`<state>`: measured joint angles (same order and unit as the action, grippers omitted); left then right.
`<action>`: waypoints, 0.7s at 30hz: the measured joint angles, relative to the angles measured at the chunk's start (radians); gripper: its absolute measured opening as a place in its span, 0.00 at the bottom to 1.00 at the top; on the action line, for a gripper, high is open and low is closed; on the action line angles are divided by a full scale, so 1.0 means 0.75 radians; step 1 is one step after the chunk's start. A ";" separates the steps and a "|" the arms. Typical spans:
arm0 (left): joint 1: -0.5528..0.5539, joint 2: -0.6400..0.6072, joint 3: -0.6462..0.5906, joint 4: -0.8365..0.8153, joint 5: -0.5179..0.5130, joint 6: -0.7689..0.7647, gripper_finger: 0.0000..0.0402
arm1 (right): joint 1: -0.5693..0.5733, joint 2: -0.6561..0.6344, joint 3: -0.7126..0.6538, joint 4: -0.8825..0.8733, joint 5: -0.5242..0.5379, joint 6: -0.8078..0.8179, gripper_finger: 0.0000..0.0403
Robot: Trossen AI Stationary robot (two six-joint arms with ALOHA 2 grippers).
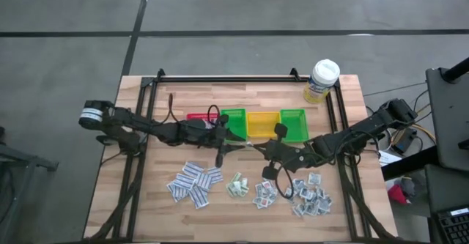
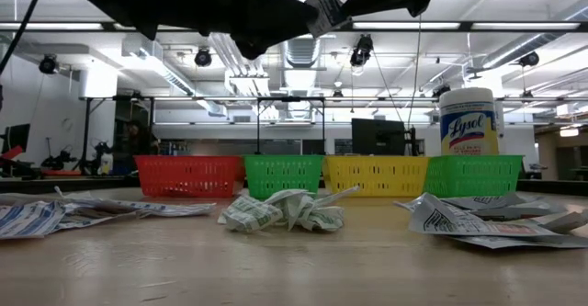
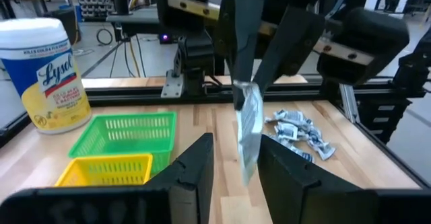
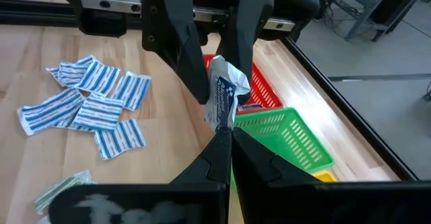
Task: Pick & Place First Aid Supplies
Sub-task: Put the alcohol pad into the red basket
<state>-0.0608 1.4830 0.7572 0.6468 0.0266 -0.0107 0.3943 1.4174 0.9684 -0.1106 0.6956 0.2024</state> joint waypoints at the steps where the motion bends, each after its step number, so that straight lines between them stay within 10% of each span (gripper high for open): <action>1: 0.000 0.000 0.004 0.000 0.001 0.000 0.27 | 0.000 0.000 -0.001 0.004 0.000 0.000 0.02; 21: 0.001 0.000 0.012 -0.018 0.018 -0.017 0.00 | -0.001 0.000 -0.006 0.050 -0.025 -0.038 0.02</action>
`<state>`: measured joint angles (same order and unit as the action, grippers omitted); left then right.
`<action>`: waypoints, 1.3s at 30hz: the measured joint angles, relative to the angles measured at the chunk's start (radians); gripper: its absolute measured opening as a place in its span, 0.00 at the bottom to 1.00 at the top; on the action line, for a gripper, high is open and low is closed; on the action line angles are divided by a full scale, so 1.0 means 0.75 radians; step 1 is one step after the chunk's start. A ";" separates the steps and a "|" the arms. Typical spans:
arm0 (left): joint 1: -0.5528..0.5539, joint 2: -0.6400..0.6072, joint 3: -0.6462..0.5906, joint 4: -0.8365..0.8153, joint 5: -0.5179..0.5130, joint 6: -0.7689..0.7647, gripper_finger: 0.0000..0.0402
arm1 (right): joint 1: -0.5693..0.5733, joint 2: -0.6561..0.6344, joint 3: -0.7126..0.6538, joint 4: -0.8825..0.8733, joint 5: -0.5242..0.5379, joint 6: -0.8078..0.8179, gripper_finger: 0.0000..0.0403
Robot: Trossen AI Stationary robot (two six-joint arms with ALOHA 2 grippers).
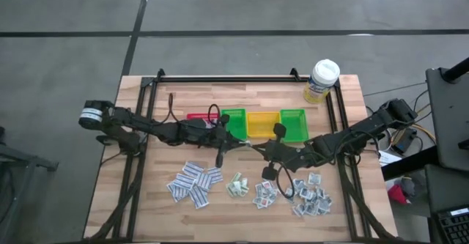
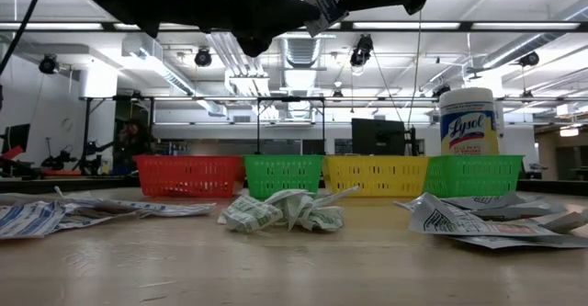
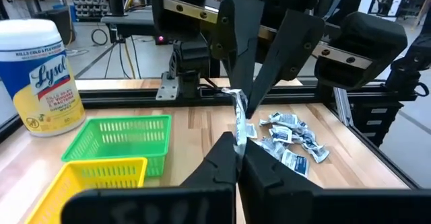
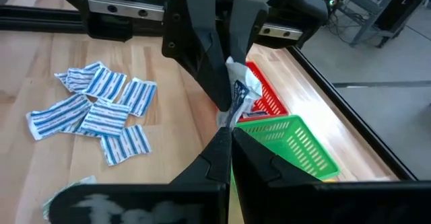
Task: Pick & Place First Aid Supplies
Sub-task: Put the alcohol pad into the red basket
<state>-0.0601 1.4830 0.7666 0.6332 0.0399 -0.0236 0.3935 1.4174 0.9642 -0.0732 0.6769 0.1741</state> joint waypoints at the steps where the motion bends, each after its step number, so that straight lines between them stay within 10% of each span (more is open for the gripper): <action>1: 0.000 0.000 0.000 -0.011 -0.001 -0.001 0.00 | 0.001 0.000 0.000 -0.003 0.000 -0.007 0.02; 22: 0.106 -0.164 -0.002 -0.922 -0.519 -0.323 0.00 | 0.040 -0.010 -0.005 -0.498 -0.006 0.049 0.24; 39: 0.389 -0.256 -0.002 -1.453 -0.285 -0.365 0.00 | 0.243 -0.277 -0.094 -0.636 -0.010 0.106 0.17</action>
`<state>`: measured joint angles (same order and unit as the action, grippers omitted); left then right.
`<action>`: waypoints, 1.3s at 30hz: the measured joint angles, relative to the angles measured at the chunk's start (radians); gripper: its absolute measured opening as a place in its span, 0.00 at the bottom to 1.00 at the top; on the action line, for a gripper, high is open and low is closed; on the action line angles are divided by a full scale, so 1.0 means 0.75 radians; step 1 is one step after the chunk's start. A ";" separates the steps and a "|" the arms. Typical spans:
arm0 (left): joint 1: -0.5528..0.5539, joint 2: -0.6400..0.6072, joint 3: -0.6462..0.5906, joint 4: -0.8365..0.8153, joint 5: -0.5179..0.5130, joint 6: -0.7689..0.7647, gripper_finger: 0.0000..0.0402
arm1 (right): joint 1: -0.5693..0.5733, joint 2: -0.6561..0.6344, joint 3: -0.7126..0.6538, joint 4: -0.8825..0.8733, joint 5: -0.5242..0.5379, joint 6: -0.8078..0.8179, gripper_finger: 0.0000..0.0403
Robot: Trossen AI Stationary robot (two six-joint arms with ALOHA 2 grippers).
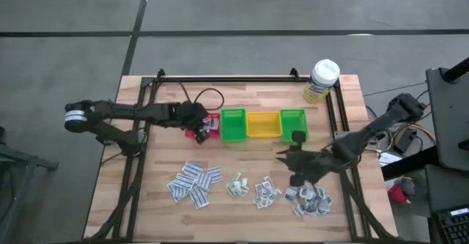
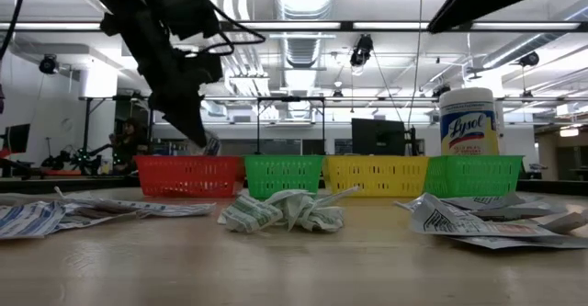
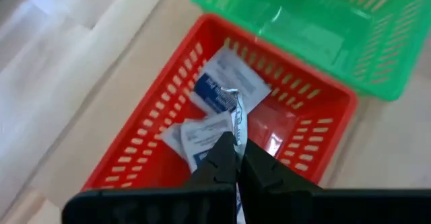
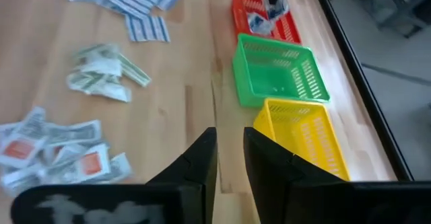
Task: Pick & Place First Aid Supplies
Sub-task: Put the alcohol pad into the red basket
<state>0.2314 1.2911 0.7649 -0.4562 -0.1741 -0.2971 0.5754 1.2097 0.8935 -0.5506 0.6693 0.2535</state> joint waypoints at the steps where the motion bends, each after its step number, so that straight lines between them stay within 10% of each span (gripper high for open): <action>1: 0.011 0.000 0.000 -0.007 0.002 0.000 0.00 | 0.017 -0.033 -0.013 0.007 0.001 0.000 0.17; 21: 0.093 0.001 0.001 -0.012 0.150 0.003 0.00 | 0.143 -0.484 -0.272 0.260 0.005 -0.243 0.16; 39: 0.093 0.001 0.002 -0.011 0.191 -0.025 0.00 | -0.078 -0.820 -0.422 0.267 -0.205 -0.248 0.14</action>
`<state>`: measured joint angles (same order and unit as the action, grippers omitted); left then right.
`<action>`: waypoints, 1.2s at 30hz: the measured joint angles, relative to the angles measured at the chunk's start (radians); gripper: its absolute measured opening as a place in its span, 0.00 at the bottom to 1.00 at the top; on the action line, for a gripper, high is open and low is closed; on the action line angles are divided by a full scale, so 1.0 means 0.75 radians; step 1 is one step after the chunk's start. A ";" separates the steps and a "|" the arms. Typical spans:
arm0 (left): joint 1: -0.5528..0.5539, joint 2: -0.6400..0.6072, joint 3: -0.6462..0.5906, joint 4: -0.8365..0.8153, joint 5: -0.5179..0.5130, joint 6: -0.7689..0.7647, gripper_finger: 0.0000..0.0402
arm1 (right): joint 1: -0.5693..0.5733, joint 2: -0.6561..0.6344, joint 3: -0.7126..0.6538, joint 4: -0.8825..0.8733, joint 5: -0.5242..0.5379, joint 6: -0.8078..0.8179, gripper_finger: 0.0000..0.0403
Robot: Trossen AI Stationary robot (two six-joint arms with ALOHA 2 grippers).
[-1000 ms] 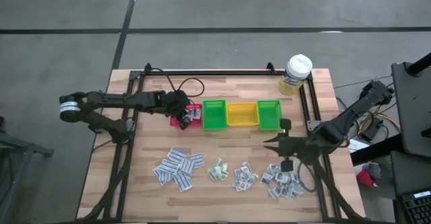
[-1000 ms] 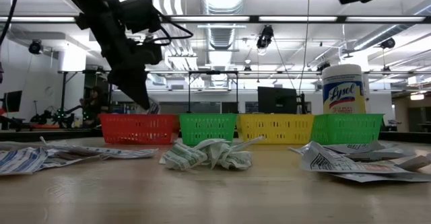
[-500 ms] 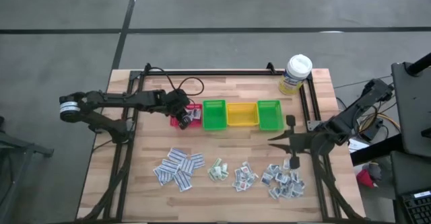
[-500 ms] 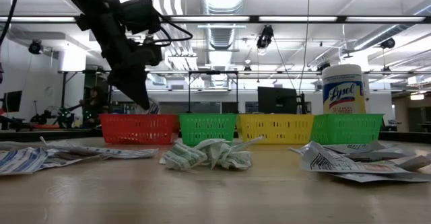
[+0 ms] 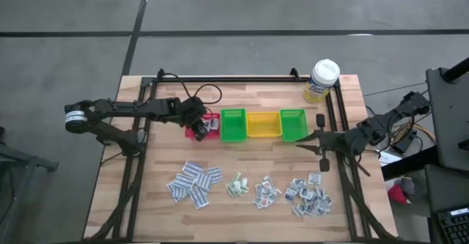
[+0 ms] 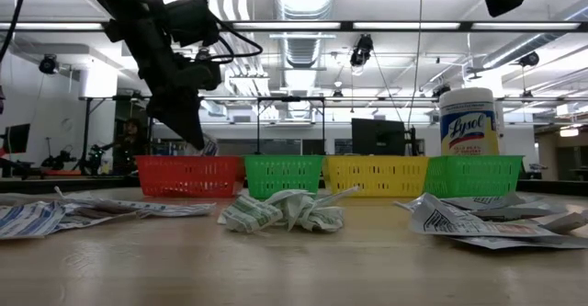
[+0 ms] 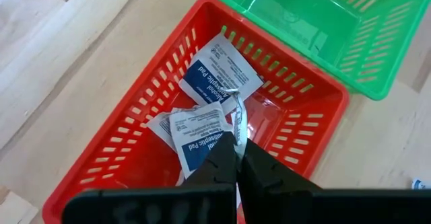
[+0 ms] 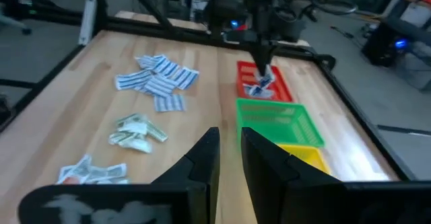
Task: Pick & Place First Aid Supplies
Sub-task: Put the alcohol pad into the red basket
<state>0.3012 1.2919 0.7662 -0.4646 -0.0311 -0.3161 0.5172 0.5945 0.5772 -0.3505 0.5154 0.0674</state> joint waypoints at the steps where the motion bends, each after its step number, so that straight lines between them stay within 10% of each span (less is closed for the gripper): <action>1: 0.000 0.000 0.000 0.000 0.000 -0.001 0.00 | -0.006 -0.015 -0.014 0.018 -0.014 -0.001 0.14; 36: 0.004 0.132 -0.001 0.072 -0.018 -0.094 0.06 | -0.013 -0.172 -0.150 0.216 -0.107 -0.055 0.15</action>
<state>0.3042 1.3907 0.7654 -0.4107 -0.0446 -0.3866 0.5076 0.4654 0.4644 -0.1883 0.4355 0.0264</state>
